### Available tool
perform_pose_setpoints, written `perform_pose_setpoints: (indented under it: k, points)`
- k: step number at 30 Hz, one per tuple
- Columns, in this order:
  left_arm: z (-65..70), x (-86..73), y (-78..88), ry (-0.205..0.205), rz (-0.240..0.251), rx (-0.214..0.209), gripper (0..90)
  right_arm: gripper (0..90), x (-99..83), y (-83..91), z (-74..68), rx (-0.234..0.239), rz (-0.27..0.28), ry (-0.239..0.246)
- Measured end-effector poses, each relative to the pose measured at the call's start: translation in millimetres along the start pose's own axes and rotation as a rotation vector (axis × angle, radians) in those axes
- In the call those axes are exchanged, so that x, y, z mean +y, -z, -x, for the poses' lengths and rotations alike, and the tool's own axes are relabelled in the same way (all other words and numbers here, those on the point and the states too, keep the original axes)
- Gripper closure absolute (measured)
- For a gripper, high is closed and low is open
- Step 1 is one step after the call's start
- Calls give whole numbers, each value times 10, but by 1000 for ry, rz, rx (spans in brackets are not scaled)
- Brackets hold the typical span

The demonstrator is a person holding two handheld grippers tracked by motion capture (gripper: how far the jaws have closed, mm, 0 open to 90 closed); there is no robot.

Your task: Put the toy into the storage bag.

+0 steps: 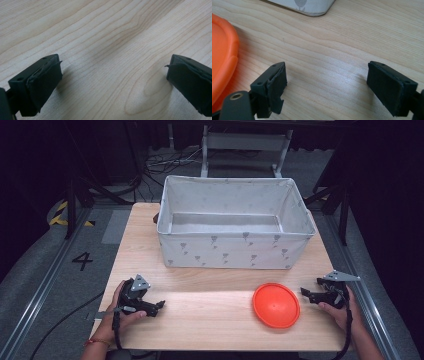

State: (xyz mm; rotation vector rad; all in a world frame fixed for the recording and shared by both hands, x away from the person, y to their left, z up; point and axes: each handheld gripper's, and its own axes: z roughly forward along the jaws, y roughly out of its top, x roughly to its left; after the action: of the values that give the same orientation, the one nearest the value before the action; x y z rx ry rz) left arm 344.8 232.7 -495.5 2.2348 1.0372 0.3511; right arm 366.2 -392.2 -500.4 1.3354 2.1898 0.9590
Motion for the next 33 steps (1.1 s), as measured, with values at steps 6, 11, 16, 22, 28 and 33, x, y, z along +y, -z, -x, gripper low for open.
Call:
perform_pose_setpoints:
  k: [6,11,16,22,28,33]
  points:
    - [3,-5,6,2,2,10,2,166,3,2,7,8,-3,3]
    - [1,-6,7,1,2,9,2,164,20,7,6,6,-22,5]
    - [1,-6,7,0,2,9,2,213,70,37,15,20,-65,-16]
    - [1,-6,7,0,1,9,2,204,124,91,-27,68,-58,-4]
    - [1,-6,7,0,2,10,2,200,224,227,-127,165,-32,-6]
    - [1,-6,7,0,2,10,2,200,274,280,-194,221,-37,-16]
